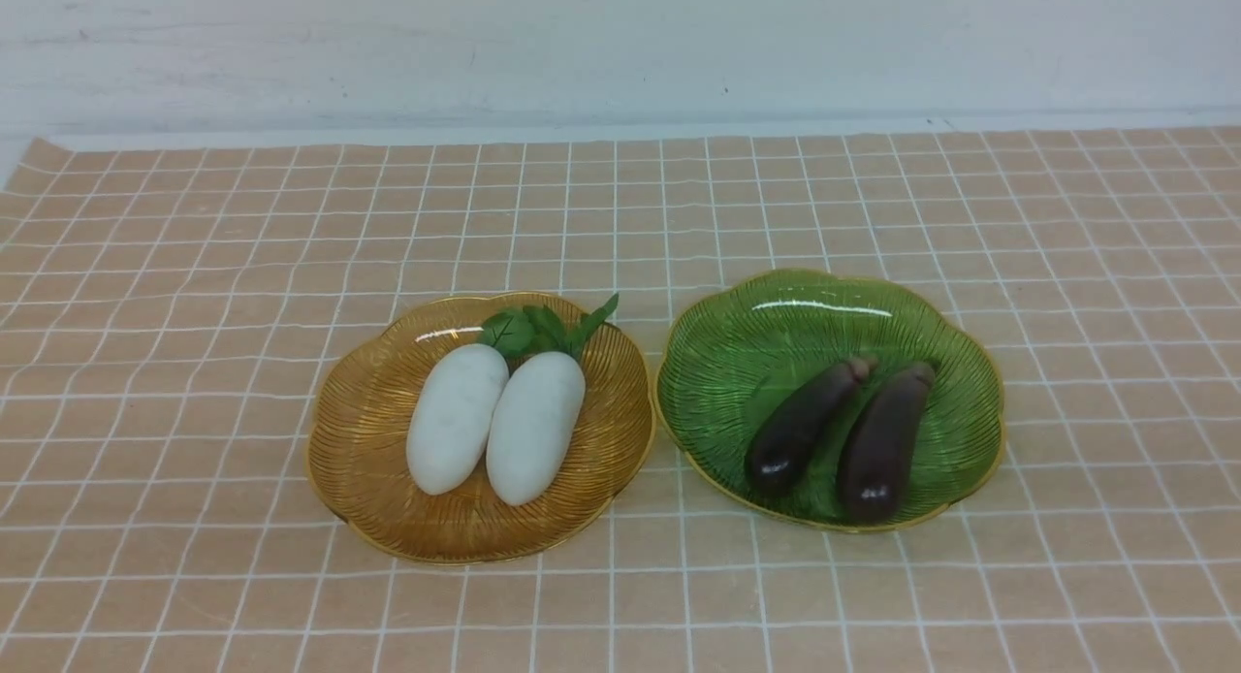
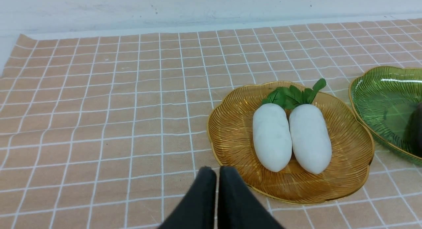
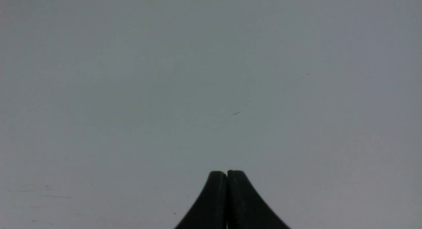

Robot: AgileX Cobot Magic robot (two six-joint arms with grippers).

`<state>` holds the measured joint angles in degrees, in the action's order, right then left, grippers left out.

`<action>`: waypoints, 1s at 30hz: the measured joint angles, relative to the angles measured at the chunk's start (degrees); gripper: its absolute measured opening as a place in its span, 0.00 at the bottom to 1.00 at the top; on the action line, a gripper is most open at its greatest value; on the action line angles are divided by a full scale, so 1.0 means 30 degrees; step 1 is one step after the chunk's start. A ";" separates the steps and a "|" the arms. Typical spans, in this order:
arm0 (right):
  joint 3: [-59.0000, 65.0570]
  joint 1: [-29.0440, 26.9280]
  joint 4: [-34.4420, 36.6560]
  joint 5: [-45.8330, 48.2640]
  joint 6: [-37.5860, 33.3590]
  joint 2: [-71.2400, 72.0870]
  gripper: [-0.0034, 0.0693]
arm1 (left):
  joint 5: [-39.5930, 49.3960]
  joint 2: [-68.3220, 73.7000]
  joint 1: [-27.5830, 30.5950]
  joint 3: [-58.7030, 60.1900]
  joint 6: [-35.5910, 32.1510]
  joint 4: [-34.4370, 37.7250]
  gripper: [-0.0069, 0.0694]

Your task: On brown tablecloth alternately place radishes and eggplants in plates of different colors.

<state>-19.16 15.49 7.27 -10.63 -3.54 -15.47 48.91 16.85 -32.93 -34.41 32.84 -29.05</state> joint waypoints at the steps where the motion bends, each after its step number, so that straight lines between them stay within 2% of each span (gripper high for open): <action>1: 0.0005 0.0000 0.0000 0.0001 0.0000 0.0000 0.03 | 0.0000 0.0000 0.0000 0.0000 0.0000 0.0000 0.09; 8: 0.0005 0.0000 0.0000 0.0001 0.0000 0.0000 0.03 | -0.0409 0.0000 0.0000 0.0222 -0.0130 -0.0265 0.09; 14: 0.0005 0.0000 0.0000 0.0103 0.0000 0.0000 0.03 | -0.4849 -0.0539 0.0404 0.2581 -0.1951 0.0046 0.09; 19: 0.0005 0.0000 0.0000 0.0246 0.0000 0.0000 0.03 | -0.7570 -0.2629 0.3083 0.5666 -0.5438 0.3503 0.09; 21: 0.0005 0.0000 0.0000 0.0269 0.0000 0.0000 0.03 | -0.8251 -0.3913 0.5162 0.7424 -0.8006 0.5950 0.09; 24: 0.0005 0.0000 0.0000 0.0274 0.0000 0.0000 0.03 | -0.8805 -0.5024 0.6987 0.9069 -1.0525 0.7972 0.09; 30: 0.0005 0.0000 0.0000 0.0313 0.0000 0.0000 0.03 | -0.9278 -0.5823 0.9198 1.1588 -1.4209 1.0938 0.09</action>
<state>-19.15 15.49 7.27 -9.69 -3.54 -15.47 21.07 -0.62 -5.34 0.35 -9.79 3.77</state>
